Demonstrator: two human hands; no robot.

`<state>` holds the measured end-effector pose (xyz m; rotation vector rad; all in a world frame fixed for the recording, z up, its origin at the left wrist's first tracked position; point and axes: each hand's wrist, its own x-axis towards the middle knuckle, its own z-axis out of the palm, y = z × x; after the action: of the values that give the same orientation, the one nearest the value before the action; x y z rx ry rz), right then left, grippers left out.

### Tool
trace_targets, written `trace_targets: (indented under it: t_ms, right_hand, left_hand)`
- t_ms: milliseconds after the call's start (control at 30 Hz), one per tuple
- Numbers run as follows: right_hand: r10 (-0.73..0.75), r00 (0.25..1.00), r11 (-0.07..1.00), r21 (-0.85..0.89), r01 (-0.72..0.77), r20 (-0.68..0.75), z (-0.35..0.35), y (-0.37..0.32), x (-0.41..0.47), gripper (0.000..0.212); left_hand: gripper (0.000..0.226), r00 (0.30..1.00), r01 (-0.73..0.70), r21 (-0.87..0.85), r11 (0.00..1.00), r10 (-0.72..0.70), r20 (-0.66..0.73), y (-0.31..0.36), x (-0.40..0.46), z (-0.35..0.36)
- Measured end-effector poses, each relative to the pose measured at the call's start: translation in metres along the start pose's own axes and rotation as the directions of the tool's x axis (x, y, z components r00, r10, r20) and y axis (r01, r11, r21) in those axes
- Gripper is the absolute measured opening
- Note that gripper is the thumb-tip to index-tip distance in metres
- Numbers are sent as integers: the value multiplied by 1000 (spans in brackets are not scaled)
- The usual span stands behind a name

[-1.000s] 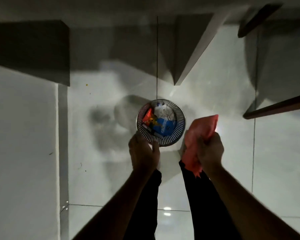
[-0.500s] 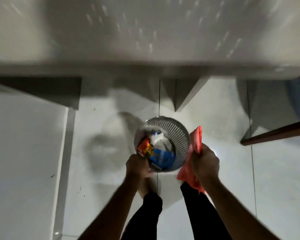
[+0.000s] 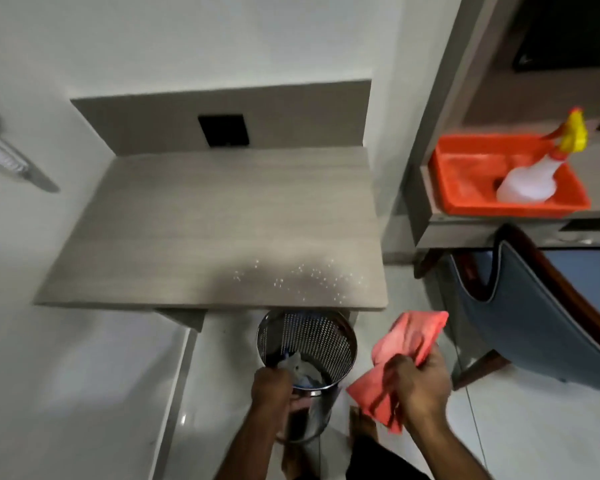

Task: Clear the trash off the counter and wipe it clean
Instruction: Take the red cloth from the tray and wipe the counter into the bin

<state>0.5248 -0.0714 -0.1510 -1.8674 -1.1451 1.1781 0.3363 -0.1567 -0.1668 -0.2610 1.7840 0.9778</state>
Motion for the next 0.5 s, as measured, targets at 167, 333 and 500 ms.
trace_targets:
  t_ms: [167,333,500]
  right_hand:
    - [-324,945,942,-75,327,50,2,-80,49,67]
    - [-357,792,532,-589,608,495,85,-121,110,66]
    - [-263,628,7,-650,760,732,144,-88,62,47]
  left_hand:
    - [13,1000,-2,-16,1000,2,-18,22,-23,5]
    - [22,996,51,-27,998,-52,-69,29,-24,14]
    - [14,995,88,-11,996,-88,-36,25,-28,8]
